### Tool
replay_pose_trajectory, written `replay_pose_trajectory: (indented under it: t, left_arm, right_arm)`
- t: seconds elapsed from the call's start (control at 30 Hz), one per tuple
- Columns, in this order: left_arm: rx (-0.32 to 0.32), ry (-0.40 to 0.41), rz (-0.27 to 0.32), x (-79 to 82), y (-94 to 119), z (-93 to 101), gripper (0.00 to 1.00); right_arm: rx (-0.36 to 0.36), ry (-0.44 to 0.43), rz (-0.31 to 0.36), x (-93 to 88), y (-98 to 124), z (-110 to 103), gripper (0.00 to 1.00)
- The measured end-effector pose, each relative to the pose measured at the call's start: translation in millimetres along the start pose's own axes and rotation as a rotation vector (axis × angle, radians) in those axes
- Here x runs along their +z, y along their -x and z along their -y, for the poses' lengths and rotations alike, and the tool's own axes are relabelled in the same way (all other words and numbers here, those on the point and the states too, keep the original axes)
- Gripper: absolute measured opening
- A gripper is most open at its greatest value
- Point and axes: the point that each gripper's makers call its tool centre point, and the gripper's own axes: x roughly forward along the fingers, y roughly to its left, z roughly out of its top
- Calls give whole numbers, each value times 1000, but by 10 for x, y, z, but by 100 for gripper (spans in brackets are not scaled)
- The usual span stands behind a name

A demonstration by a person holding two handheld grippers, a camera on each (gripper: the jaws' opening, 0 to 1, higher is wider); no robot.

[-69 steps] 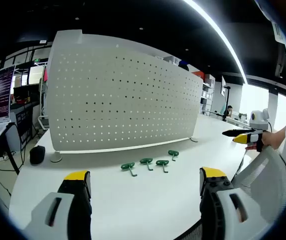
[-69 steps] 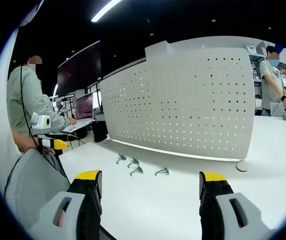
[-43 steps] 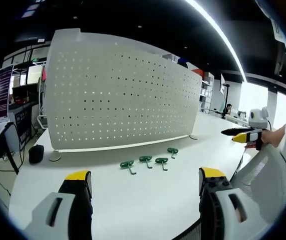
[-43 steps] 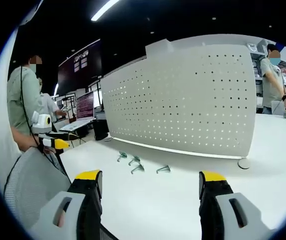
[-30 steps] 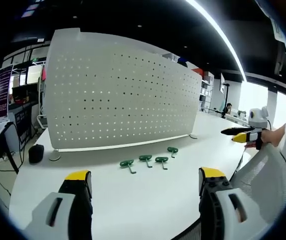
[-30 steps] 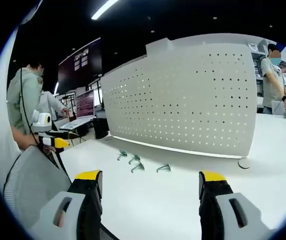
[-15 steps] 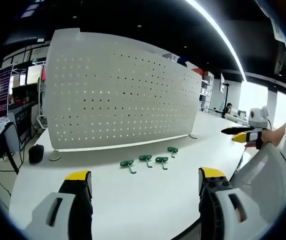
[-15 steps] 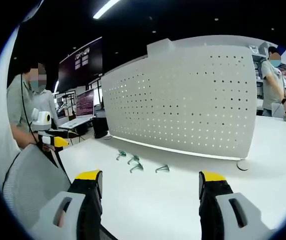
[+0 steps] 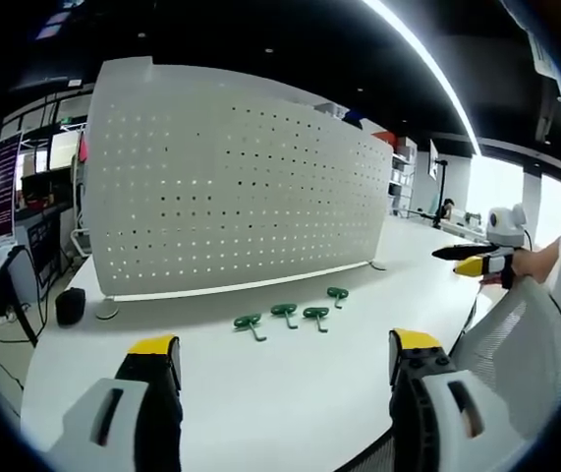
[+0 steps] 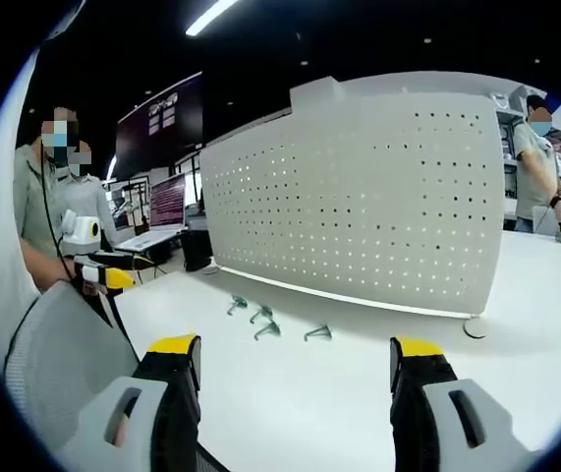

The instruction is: Insert the hook assembly into the mounting plate slot until the hook locks in place.

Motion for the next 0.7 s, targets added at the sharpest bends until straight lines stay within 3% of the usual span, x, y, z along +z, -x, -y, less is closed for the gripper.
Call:
replay_pose_trajectory:
  t: [0.7]
  left_arm:
    - [-6, -38, -9, 105, -15, 97, 90]
  right_arm:
    - [12, 32, 4, 38, -7, -39, 76]
